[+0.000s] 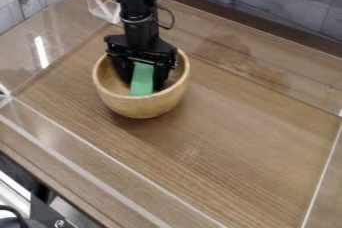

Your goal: Move green object from inside the wooden bowl to the table next to it

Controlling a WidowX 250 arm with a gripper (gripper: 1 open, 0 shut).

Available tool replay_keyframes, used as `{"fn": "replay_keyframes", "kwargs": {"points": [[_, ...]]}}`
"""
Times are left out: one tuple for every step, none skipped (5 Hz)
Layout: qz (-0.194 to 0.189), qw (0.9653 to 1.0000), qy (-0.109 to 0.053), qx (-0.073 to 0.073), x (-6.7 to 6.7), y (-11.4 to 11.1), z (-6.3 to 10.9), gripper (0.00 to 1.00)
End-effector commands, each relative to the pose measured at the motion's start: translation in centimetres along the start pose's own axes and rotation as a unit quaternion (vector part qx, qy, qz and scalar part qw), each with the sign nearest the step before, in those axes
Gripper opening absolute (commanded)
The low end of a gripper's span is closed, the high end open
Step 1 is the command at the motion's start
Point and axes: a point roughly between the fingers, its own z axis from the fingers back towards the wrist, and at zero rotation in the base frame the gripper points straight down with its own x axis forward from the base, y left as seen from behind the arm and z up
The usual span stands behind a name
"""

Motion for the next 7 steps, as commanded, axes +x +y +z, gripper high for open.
{"fn": "replay_keyframes", "kwargs": {"points": [[0.034, 0.9991, 0.024, -0.005, -1.6, 1.0, -0.7, 1.0], [0.025, 0.9991, 0.032, -0.007, -2.1, 1.1, -0.7, 1.0], [0.016, 0.999, 0.04, -0.009, -2.7, 1.2, -0.8, 1.0], [0.005, 0.9988, 0.049, -0.011, -2.3, 0.4, -0.2, 1.0], [-0.004, 0.9984, 0.056, -0.013, -1.8, -0.4, 0.3, 1.0], [0.032, 0.9976, 0.06, -0.018, -2.8, -1.2, -0.1, 1.0], [0.06, 0.9959, 0.065, -0.02, -4.2, -2.0, -0.2, 1.0]]}}
